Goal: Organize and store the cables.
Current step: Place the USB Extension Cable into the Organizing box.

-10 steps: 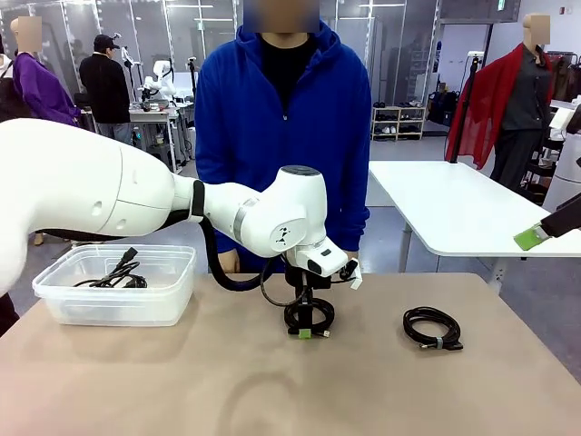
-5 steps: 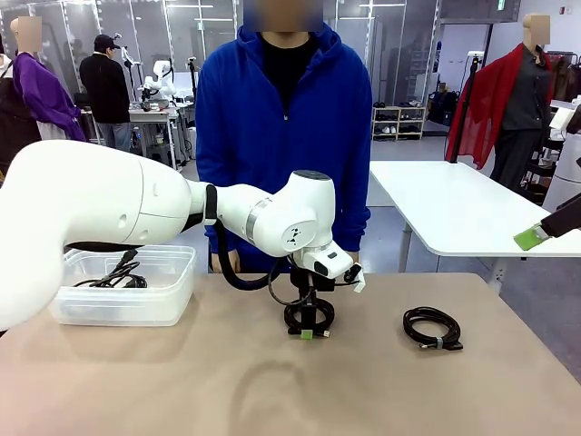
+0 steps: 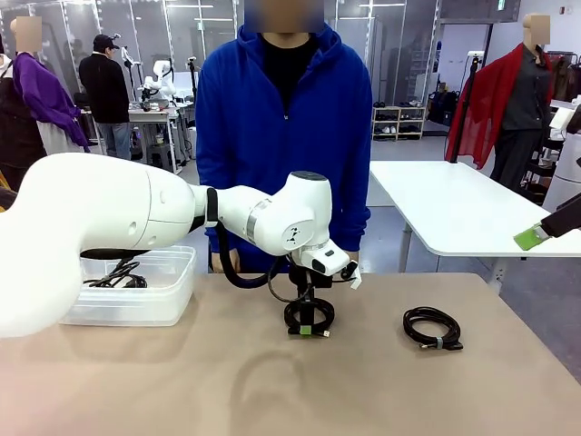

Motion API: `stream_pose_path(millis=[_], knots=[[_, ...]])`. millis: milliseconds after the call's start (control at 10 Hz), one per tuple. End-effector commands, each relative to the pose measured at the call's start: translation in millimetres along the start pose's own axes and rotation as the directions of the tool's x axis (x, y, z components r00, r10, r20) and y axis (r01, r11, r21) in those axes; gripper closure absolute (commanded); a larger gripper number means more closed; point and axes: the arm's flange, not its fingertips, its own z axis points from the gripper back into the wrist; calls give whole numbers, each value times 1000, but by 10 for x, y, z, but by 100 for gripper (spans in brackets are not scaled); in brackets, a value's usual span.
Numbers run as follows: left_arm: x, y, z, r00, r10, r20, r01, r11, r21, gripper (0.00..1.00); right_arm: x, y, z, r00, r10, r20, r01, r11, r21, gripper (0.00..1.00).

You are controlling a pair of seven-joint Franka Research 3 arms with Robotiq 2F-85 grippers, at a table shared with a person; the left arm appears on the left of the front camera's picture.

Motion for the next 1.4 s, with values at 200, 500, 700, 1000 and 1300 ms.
stream_pose_path(millis=[200,500,700,1000,1300], knots=[[150,166,-98,998,-62,21,63,998,-32,0,12,4,20,1000,-14,-1,14,1000,3,0],[178,153,-154,997,-58,46,60,997,-40,0,12,4,20,1000,-14,-1,14,1000,3,0],[172,156,-204,999,-38,15,39,998,-42,44,12,4,20,1000,-14,-1,14,1000,3,0],[150,144,-183,999,-16,-29,15,999,-33,100,12,4,20,1000,-14,-1,14,1000,3,0],[173,97,-132,999,-15,-29,14,999,-39,100,12,4,20,1000,-14,-1,14,1000,3,0]])
